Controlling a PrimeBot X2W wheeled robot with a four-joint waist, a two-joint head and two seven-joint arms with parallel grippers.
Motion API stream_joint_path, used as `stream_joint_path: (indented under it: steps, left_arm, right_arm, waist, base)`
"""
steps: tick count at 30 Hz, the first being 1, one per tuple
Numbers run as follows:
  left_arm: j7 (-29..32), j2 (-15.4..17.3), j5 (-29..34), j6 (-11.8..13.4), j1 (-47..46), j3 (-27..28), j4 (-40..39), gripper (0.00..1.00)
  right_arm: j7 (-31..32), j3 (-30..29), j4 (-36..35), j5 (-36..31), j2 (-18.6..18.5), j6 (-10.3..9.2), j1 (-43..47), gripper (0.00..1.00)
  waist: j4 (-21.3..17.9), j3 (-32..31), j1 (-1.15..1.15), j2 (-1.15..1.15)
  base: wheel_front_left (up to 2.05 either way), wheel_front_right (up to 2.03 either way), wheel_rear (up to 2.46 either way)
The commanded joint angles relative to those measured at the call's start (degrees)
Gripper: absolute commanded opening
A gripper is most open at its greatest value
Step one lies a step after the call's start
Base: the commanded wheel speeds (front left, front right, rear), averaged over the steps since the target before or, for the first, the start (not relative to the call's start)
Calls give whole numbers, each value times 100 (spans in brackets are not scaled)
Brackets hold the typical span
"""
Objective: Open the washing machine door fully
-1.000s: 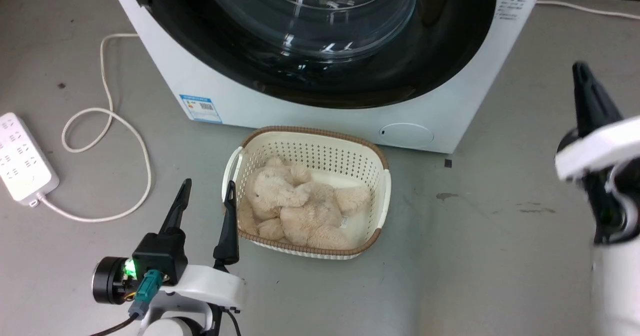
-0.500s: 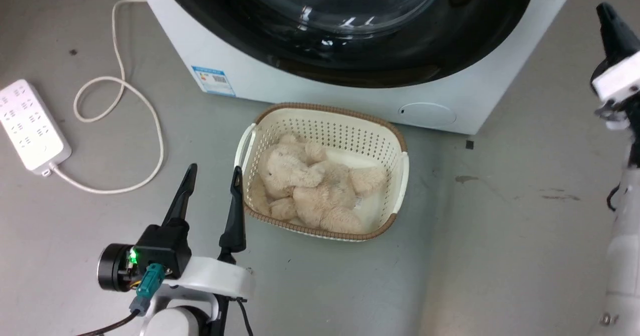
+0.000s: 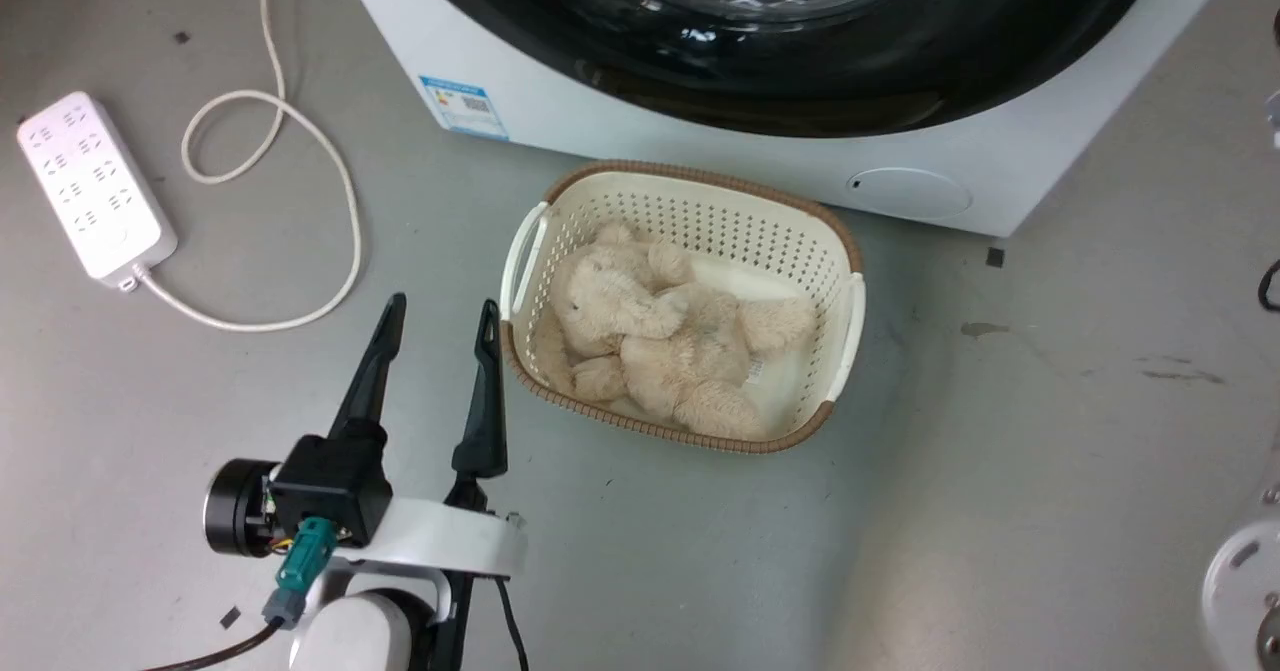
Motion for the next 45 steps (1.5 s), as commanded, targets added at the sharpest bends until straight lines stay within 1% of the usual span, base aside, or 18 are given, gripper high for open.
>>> stream_joint_path:
  steps: [1, 5, 14, 18, 27, 28, 31, 32, 34, 35, 36, 37, 39, 40, 41, 42, 43, 45]
  left_arm:
    - [-61, 2, -48, 45, -129, -27, -63, 100]
    - [-109, 2, -71, 71, -173, -69, -115, 100]
    - [-217, 2, -138, 115, -314, -183, -166, 100]
    - [-265, 2, -171, 138, -383, -221, -201, 100]
    - [-372, 2, -236, 202, -488, -302, -199, 100]
    - [-408, 2, -289, 204, -518, -299, -201, 100]
    - [-444, 2, -346, 197, -534, -286, -149, 100]
    - [-444, 2, -346, 197, -534, -286, -149, 100]
    - [-480, 2, -361, 179, -515, -270, -72, 100]
    - [-480, 2, -361, 179, -515, -270, -72, 100]
    - [-486, 2, -334, 137, -458, -232, -9, 100]
    - [-486, 2, -334, 137, -458, -232, -9, 100]
    - [-486, 2, -291, 83, -400, -179, 48, 100]
    - [-486, 2, -266, 59, -369, -145, 75, 100]
    - [-486, 2, -223, 11, -299, -75, 123, 100]
    - [-486, 2, -223, 11, -299, -75, 123, 100]
    - [-486, 2, -186, -52, -197, 22, 174, 100]
    - [-486, 2, -181, -83, -133, 65, 200, 100]
  right_arm:
    - [188, -150, 168, 33, -41, -2, -296, 0]
    - [590, -446, 405, -22, -52, -3, -687, 0]
    - [1207, -1064, 606, -186, 6, -3, -1388, 0]
    - [1512, -1111, 548, -355, 39, -3, -1567, 0]
    - [2403, -1592, 507, -229, 142, -4, -1817, 0]
    - [2706, -1711, 493, -158, 164, -4, -1835, 0]
    - [3048, -1766, 524, 6, 177, -4, -1782, 0]
    - [3048, -1766, 524, 6, 177, -4, -1782, 0]
    - [3366, -1633, 672, 330, 180, -4, -1627, 0]
    - [3366, -1633, 672, 330, 180, -4, -1627, 0]
    - [3420, -1410, 711, 577, 181, -4, -1405, 0]
    - [3420, -1410, 711, 577, 181, -4, -1405, 0]
    - [3457, -1121, 755, 869, 181, -4, -1154, 0]
    - [3477, -952, 774, 1015, 182, -4, -1015, 0]
    - [3521, -574, 795, 1297, 182, -4, -699, 0]
    - [3521, -574, 795, 1297, 182, -4, -699, 0]
    - [3594, 10, 781, 1824, 182, -4, -209, 0]
    - [3638, 421, 754, 2223, 182, -4, 117, 0]
  waist:
    - [51, 62, 0, 0]
    - [108, 170, 0, 0]
    - [235, 428, 0, 0]
    - [285, 569, 0, 0]
    - [359, 709, -1, 0]
    - [340, 697, -1, 0]
    - [303, 640, -1, 0]
    - [303, 640, -1, 0]
    - [250, 525, -1, 0]
    - [250, 525, -1, 0]
    - [178, 401, -1, 0]
    - [178, 401, -1, 0]
    - [105, 270, -1, 0]
    - [67, 197, -1, 0]
    - [1, 39, -1, 0]
    - [1, 39, -1, 0]
    - [-74, -179, -1, 0]
    - [-109, -310, -1, 0]
  base:
    - [0, 0, 0]
    - [0, 0, 0]
    - [0, 0, 0]
    - [0, 0, 0]
    - [0, 0, 0]
    - [0, 0, 0]
    - [0, 0, 0]
    - [0, 0, 0]
    - [0, 0, 0]
    - [0, 0, 0]
    - [0, 0, 0]
    - [0, 0, 0]
    - [0, 0, 0]
    - [0, 0, 0]
    - [0, 0, 0]
    - [0, 0, 0]
    - [0, 0, 0]
    - [0, 0, 0]
